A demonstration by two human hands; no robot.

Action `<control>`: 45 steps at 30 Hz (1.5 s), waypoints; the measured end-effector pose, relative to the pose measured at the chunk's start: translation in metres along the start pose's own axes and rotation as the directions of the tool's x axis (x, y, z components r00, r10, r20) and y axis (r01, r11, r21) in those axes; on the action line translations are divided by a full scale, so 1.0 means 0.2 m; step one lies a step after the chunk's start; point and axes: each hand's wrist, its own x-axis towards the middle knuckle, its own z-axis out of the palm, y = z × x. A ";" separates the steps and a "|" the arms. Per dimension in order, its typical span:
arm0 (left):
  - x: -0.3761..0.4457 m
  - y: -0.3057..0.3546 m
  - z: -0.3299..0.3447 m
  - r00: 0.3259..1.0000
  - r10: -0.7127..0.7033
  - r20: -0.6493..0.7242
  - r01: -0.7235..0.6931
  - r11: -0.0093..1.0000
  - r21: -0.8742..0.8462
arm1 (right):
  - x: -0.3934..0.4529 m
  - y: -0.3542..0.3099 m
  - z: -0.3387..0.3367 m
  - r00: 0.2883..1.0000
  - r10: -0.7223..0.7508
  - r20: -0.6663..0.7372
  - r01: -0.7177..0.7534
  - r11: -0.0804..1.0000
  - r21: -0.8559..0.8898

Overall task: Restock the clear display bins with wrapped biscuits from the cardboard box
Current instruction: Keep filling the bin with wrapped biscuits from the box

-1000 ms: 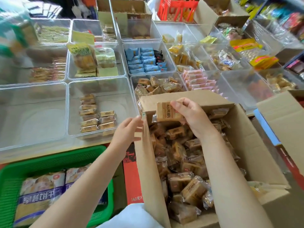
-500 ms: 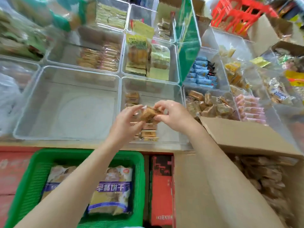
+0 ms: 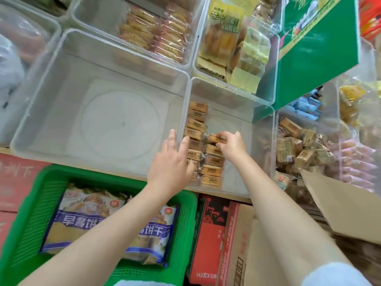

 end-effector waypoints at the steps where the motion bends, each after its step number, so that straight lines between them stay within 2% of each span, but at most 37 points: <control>1: 0.00 0.00 0.00 1.000 0.002 0.000 -0.002 1.000 0.009 | 0.00 -0.01 0.00 1.000 -0.005 0.012 0.005 1.000 0.015; 8: 0.00 0.00 0.00 1.000 0.000 -0.007 0.000 1.000 -0.004 | 0.00 -0.08 -0.01 0.990 0.002 0.142 -0.019 0.993 0.116; 11: 0.01 -0.01 -0.01 1.000 -0.008 -0.022 0.006 0.998 -0.064 | 0.01 -0.08 0.01 0.994 0.038 0.098 -0.063 0.963 0.264; 13: 0.01 0.00 -0.01 0.999 -0.011 -0.031 0.008 0.997 -0.074 | 0.01 -0.05 0.04 0.998 0.028 0.057 -0.044 0.952 0.302; 15: 0.01 0.00 0.00 0.999 -0.013 -0.038 0.011 0.998 -0.058 | 0.03 -0.02 0.06 0.997 0.023 0.078 -0.044 0.957 0.287; 18: 0.01 0.01 0.01 0.999 -0.013 -0.041 0.012 1.000 -0.023 | 0.06 -0.05 0.03 0.990 0.062 0.130 -0.080 0.987 0.142; 20: 0.01 0.01 0.01 0.999 -0.013 -0.035 0.012 1.000 -0.013 | 0.07 -0.12 0.00 0.993 0.074 0.097 -0.081 0.994 0.070; 26: 0.00 0.02 0.01 0.999 -0.022 -0.034 0.023 0.999 0.030 | 0.08 -0.24 0.03 0.985 -0.052 0.164 0.003 0.957 0.289; 28: 0.00 0.02 0.01 0.999 -0.030 -0.032 0.031 0.999 0.034 | 0.07 -0.22 0.01 0.980 -0.064 0.189 0.008 0.959 0.282; 31: 0.00 0.02 0.01 0.999 -0.030 -0.015 0.030 0.999 0.031 | 0.04 -0.18 0.00 0.964 -0.058 0.261 0.010 0.984 0.180; 33: 0.00 0.03 0.00 0.999 -0.037 0.003 0.037 0.999 0.017 | -0.01 -0.18 -0.03 0.977 -0.042 0.207 0.010 0.988 0.156; 35: -0.01 0.02 -0.01 0.999 -0.037 -0.005 0.037 0.998 0.045 | -0.09 -0.17 -0.08 0.994 -0.074 0.080 0.057 0.979 0.193; 37: -0.03 0.04 -0.03 0.996 0.032 -0.086 -0.025 0.996 0.089 | -0.22 -0.14 -0.18 0.989 -0.143 -0.042 0.150 0.946 0.288; 39: -0.09 0.13 -0.03 0.972 0.146 -0.185 -0.142 0.989 0.033 | -0.42 -0.07 -0.29 0.966 -0.203 -0.161 0.250 0.894 0.371; 42: -0.25 0.41 -0.05 0.944 0.275 -0.180 -0.300 0.945 -0.132 | -0.78 0.13 -0.43 0.892 -0.227 -0.391 0.397 0.808 0.436; 45: -0.48 0.74 -0.03 0.928 0.359 -0.101 -0.372 0.894 -0.250 | -1.12 0.43 -0.48 0.768 -0.158 -0.621 0.485 0.777 0.402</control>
